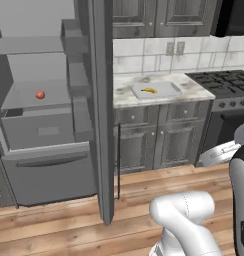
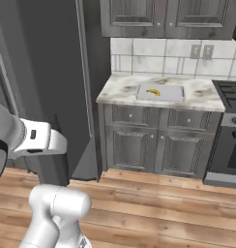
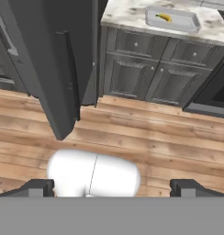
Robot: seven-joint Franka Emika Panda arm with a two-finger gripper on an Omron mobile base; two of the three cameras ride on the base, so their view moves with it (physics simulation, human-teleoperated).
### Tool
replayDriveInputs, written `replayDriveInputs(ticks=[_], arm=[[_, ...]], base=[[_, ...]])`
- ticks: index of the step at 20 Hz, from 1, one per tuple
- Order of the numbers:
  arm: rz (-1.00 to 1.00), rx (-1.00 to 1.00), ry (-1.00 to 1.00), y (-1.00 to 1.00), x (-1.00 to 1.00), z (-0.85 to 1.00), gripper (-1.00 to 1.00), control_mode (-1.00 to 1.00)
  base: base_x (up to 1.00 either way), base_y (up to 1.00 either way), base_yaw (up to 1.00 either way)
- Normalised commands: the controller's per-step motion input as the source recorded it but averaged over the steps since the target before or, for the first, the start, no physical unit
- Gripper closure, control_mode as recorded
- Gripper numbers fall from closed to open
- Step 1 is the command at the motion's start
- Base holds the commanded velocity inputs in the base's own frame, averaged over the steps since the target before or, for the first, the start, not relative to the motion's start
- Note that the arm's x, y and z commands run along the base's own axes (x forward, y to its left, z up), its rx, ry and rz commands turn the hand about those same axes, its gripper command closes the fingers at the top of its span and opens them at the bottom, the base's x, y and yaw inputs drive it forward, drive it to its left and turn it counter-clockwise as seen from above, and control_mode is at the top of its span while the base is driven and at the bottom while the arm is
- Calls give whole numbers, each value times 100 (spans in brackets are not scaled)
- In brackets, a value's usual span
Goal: Pick the banana and peach from the fridge and place them inside the tupperware on the counter.
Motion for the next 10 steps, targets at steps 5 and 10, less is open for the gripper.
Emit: replayDriveInputs(ticks=[5,10], arm=[[0,0,0,0,0,0,-100,100],[0,0,0,0,0,0,-100,100]], base=[[-5,70,0],[0,79,0]])
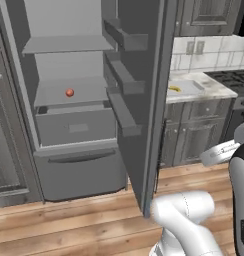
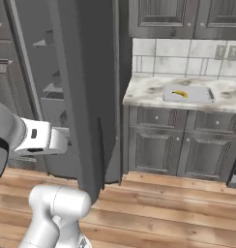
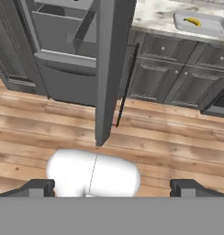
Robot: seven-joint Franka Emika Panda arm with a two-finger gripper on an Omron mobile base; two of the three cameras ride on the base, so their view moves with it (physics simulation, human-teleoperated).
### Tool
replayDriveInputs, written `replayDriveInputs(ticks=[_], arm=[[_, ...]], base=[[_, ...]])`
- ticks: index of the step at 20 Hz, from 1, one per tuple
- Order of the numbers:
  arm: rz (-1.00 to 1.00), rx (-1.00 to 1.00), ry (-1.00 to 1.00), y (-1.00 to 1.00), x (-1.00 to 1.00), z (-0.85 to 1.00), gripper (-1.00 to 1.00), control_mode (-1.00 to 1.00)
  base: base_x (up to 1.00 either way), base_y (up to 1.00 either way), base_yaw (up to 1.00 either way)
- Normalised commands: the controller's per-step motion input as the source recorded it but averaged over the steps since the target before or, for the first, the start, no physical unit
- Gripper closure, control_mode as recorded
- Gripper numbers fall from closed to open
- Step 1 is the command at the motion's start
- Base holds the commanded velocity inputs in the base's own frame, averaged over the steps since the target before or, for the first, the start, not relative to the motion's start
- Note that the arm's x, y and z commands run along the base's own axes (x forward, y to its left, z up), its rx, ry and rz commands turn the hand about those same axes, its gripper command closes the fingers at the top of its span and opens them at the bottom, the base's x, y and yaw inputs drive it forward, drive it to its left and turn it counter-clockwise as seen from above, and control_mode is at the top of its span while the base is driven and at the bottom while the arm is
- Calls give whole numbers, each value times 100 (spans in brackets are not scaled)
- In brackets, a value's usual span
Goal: Pick the banana and peach from the fridge and place them inside the tupperware on the counter.
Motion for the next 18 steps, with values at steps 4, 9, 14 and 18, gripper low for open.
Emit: replayDriveInputs(ticks=[4,9,14,18], arm=[[0,0,0,0,0,0,-100,100],[0,0,0,0,0,0,-100,100],[0,0,0,0,0,0,-100,100],[0,0,0,0,0,0,-100,100]], base=[[0,87,0],[0,94,0],[7,88,0],[27,31,0]])
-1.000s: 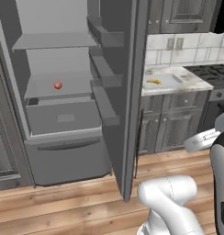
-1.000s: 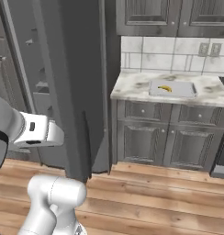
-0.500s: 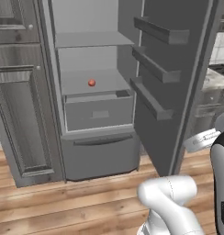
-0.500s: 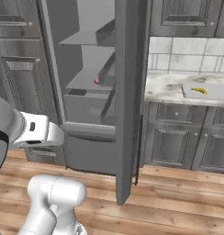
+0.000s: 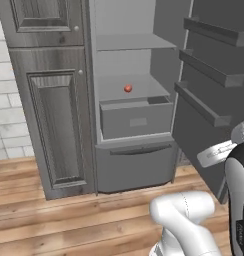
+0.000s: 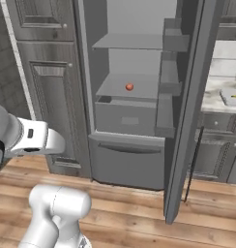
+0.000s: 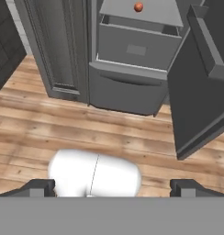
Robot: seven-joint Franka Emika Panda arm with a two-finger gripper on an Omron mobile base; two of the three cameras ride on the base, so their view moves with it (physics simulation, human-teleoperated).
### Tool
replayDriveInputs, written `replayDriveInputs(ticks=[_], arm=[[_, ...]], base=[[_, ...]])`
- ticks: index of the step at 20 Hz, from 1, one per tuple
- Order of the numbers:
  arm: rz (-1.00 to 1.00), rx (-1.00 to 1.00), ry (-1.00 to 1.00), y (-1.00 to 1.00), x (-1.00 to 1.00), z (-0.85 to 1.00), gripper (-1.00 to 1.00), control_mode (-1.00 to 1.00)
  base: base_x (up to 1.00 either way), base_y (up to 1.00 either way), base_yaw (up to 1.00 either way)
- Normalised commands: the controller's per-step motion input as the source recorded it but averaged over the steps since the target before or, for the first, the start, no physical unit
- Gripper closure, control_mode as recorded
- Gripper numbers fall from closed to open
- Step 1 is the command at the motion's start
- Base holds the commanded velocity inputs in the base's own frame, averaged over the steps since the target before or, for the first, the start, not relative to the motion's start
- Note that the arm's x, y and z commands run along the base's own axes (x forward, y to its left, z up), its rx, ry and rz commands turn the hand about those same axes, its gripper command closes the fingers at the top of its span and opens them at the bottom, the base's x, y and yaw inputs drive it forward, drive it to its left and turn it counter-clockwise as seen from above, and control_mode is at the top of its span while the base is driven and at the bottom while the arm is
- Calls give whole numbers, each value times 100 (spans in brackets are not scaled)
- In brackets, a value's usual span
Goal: Pick the banana and peach from the fridge and place them inside the tupperware on the counter.
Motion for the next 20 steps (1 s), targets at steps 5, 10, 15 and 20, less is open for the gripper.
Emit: replayDriveInputs(ticks=[5,10,15,20], arm=[[0,0,0,0,0,0,-100,100],[0,0,0,0,0,0,-100,100],[0,0,0,0,0,0,-100,100],[0,0,0,0,0,0,-100,100]], base=[[37,-6,0],[47,-22,0],[61,-5,0],[62,-8,0]])
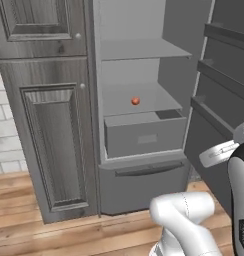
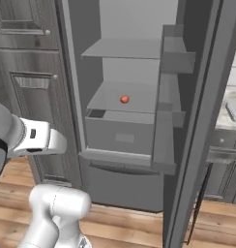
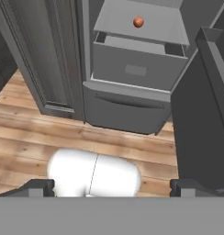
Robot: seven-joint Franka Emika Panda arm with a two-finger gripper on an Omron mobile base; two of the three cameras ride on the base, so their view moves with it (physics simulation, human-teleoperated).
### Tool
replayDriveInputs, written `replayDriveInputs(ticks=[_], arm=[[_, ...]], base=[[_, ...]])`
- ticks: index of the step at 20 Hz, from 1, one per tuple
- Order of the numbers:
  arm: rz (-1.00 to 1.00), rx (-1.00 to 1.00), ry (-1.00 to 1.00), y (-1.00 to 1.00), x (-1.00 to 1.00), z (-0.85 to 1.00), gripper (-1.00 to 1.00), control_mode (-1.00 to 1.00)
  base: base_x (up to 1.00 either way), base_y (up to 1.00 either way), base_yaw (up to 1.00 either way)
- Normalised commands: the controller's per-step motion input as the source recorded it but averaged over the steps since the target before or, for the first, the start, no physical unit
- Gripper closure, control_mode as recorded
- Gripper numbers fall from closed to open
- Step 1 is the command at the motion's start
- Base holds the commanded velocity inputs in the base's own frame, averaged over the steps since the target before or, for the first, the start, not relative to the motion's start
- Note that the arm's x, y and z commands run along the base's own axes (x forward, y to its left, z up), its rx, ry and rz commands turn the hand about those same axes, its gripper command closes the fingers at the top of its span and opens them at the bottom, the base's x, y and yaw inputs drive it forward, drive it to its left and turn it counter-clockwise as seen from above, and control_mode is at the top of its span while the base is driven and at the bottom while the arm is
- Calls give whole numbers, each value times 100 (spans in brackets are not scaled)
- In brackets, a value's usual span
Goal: Pick the banana and peach from the fridge and place them inside the tupperware on the counter.
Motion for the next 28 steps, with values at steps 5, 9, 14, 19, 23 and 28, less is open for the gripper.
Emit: replayDriveInputs(ticks=[5,9,14,19,23,28], arm=[[0,0,0,0,0,0,-100,100],[0,0,0,0,0,0,-100,100],[0,0,0,0,0,0,-100,100],[0,0,0,0,0,0,-100,100],[0,0,0,0,0,0,-100,100],[0,0,0,0,0,0,-100,100]], base=[[56,-14,0],[55,-7,0],[52,-4,0],[45,-8,0],[34,-18,0],[29,-19,0]])
